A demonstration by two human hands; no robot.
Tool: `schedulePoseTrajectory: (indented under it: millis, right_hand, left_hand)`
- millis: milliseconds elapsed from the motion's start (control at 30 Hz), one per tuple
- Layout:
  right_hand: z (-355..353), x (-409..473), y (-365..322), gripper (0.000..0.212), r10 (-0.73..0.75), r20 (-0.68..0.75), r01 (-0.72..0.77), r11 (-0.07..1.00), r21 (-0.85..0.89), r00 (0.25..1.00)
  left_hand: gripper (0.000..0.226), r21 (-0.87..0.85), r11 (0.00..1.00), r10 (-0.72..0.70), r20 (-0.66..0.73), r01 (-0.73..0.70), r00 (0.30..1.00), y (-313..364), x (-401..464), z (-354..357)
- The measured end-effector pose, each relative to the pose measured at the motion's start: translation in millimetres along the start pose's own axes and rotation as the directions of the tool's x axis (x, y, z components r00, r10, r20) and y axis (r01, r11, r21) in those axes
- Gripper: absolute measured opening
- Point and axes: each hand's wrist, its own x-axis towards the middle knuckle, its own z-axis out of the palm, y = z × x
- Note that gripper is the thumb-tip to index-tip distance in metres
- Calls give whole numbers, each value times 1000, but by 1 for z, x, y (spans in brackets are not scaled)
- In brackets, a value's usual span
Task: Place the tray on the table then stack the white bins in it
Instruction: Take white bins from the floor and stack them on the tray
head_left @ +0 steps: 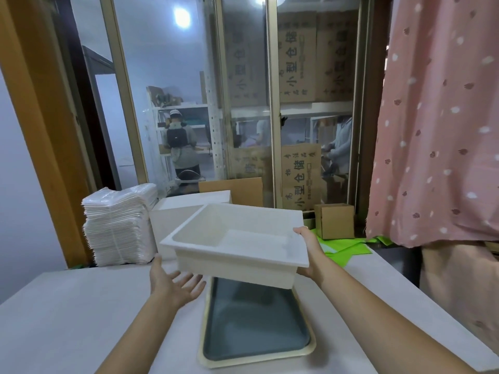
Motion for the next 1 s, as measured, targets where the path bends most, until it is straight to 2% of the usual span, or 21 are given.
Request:
schedulePoseTrajectory:
  millis: [133, 233, 267, 333, 400, 667, 767, 867, 1000]
  right_hand:
    - [11, 4, 10, 26, -19, -41, 20, 999, 29, 999]
    - [24, -2, 18, 26, -24, -59, 27, 999, 45, 998]
    - [30, -5, 20, 31, -40, -66, 43, 998, 42, 997]
    - [31, 6, 26, 55, -107, -104, 108, 994, 8, 989]
    - [21, 28, 34, 73, -137, -90, 137, 991, -4, 987]
    - [32, -9, 30, 51, -141, -116, 139, 990, -29, 983]
    - [31, -14, 25, 53, -124, -119, 114, 990, -85, 985]
    - [16, -17, 13, 55, -144, -212, 123, 987, -107, 967]
    - [-11, -15, -3, 61, -178, -300, 134, 978, -161, 937]
  left_hand:
    - [80, -18, 989, 145, -48, -146, 988, -34, -21, 30]
    - [78, 87, 964, 259, -121, -250, 958, -56, -29, 50]
    - [79, 143, 955, 280, -152, -259, 948, -62, -30, 56]
    - [77, 274, 928, 317, -215, -254, 924, -72, -30, 65]
    - [72, 325, 911, 344, -253, -255, 904, -78, -31, 71]
    - [61, 341, 902, 363, -263, -266, 894, -74, -39, 76]
    - [64, 331, 906, 350, -243, -262, 905, -63, -35, 73]
    - [62, 290, 919, 328, -189, -266, 926, -44, -23, 67]
    - [35, 285, 933, 249, -71, -220, 966, -14, -24, 59]
